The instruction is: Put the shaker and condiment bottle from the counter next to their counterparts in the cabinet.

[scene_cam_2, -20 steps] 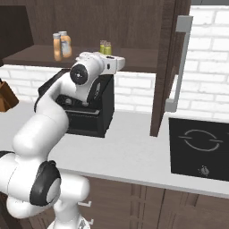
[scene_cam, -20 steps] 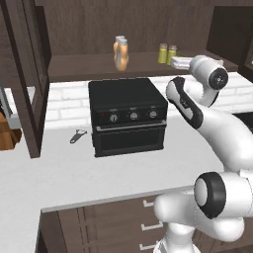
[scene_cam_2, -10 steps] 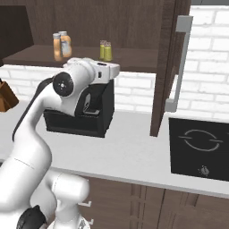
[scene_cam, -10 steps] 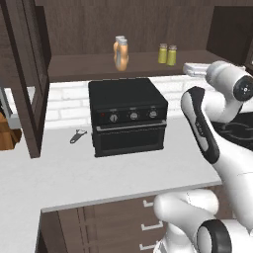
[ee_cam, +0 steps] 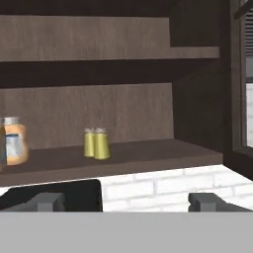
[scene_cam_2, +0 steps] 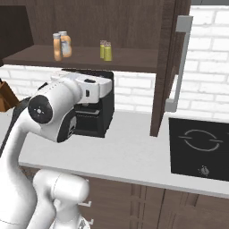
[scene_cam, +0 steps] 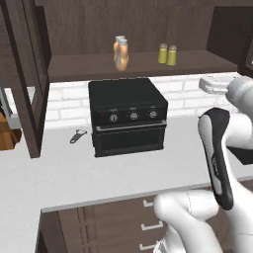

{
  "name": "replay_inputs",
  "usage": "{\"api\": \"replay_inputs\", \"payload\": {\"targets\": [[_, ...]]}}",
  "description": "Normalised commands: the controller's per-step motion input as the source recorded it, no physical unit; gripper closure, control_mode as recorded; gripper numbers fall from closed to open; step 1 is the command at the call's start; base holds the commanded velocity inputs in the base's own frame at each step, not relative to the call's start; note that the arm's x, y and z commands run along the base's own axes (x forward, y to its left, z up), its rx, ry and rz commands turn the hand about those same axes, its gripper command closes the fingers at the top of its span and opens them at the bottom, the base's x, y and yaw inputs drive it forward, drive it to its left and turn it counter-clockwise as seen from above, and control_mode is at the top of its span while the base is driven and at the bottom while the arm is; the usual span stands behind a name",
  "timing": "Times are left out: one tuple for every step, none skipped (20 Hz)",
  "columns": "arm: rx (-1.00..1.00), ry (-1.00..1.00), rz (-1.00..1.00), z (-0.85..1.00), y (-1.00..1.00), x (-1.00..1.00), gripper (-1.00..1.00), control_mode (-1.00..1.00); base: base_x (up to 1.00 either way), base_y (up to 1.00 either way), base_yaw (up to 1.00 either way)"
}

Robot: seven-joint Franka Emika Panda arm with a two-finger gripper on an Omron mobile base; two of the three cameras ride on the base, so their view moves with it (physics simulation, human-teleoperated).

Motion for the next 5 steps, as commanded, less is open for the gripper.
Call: {"api": "replay_inputs", "payload": {"targets": [[0.00, 0.00, 0.00, 0.00, 0.00, -1.00, -1.00, -1.00, 0.00, 0.00, 0.00], [0.00, 0.00, 0.00, 0.00, 0.00, -1.00, -1.00, -1.00, 0.00, 0.00, 0.00], [0.00, 0.00, 0.00, 0.00, 0.00, -1.00, -1.00, -1.00, 0.00, 0.00, 0.00], [0.00, 0.00, 0.00, 0.00, 0.00, -1.00, -1.00, -1.00, 0.00, 0.00, 0.00], [0.00, 0.00, 0.00, 0.00, 0.00, -1.00, -1.00, -1.00, 0.00, 0.00, 0.00]]}}
